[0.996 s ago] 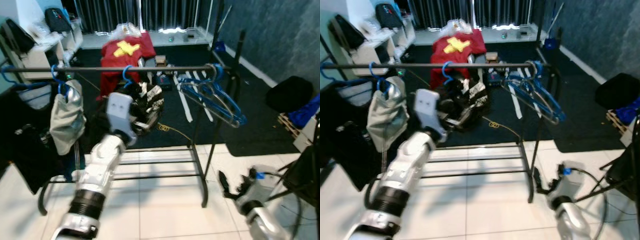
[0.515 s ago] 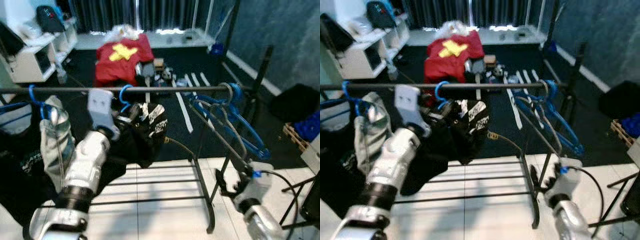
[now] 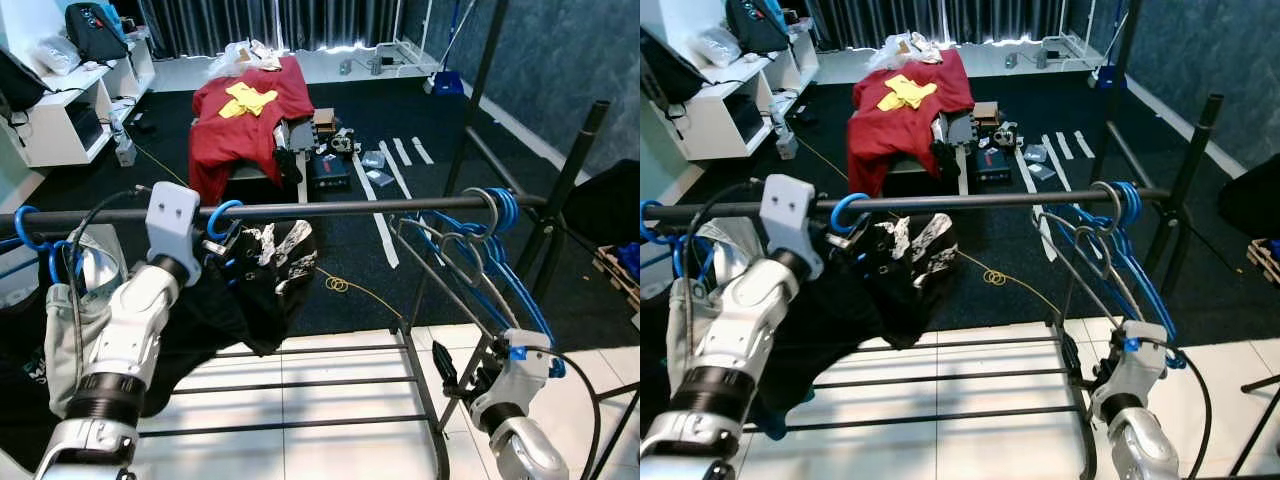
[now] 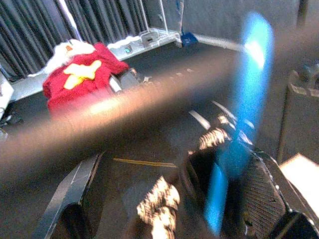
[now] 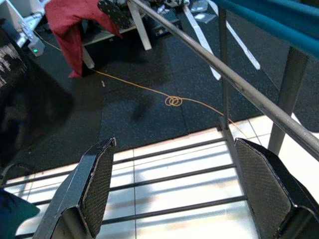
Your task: Hang hanger
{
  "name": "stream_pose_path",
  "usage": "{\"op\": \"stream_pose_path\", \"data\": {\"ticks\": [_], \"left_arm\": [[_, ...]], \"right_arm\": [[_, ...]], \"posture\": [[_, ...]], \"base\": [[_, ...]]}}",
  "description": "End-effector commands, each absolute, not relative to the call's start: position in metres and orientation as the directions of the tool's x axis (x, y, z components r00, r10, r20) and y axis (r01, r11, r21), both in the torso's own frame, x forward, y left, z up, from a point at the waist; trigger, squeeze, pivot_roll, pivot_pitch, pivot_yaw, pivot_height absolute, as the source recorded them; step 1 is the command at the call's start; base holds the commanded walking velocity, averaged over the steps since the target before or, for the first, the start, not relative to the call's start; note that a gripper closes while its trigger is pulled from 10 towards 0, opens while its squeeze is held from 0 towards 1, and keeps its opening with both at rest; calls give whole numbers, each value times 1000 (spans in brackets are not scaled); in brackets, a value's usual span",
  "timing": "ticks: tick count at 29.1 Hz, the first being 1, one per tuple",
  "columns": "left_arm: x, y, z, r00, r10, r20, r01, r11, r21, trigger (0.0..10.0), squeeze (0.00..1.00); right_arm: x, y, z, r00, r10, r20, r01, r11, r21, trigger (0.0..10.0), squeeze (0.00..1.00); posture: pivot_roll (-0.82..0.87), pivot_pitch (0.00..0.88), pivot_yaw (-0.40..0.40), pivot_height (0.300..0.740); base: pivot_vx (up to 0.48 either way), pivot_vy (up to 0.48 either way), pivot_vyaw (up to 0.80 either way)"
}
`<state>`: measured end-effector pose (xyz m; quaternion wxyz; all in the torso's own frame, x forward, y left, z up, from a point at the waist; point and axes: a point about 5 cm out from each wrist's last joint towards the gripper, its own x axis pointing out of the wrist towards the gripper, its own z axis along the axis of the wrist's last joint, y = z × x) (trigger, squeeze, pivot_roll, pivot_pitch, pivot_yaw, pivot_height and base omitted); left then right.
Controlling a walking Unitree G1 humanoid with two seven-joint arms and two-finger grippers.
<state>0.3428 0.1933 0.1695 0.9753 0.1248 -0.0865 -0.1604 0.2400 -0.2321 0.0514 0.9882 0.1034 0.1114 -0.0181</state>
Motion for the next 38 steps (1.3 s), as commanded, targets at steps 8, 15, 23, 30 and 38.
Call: {"op": "stream_pose_path", "data": {"ticks": [8, 15, 23, 30, 38], "left_arm": [[340, 194, 158, 905, -426, 16, 392, 846, 361, 10000, 0], [336, 191, 138, 855, -500, -138, 513, 773, 374, 10000, 0], [335, 185, 117, 843, -478, -246, 537, 753, 379, 10000, 0], [340, 190, 123, 867, -443, -228, 498, 782, 374, 0, 0], [347, 200, 142, 894, -426, -141, 447, 822, 353, 0, 0]], "right_arm": [[239, -229, 49, 973, -11, -232, 61, 977, 206, 10000, 0], [238, -230, 49, 973, -24, -230, 74, 975, 211, 10000, 0], [238, -231, 49, 973, -31, -229, 80, 975, 206, 10000, 0], [238, -231, 49, 972, -38, -230, 86, 976, 201, 10000, 0], [240, -230, 50, 974, -38, -225, 85, 976, 203, 10000, 0]], "posture": [[-133, 0, 30, 740], [-129, 0, 32, 740], [-141, 0, 34, 740], [-140, 0, 35, 740], [-135, 0, 35, 740]], "base": [[0, 0, 0], [0, 0, 0], [0, 0, 0], [0, 0, 0], [0, 0, 0]]}}
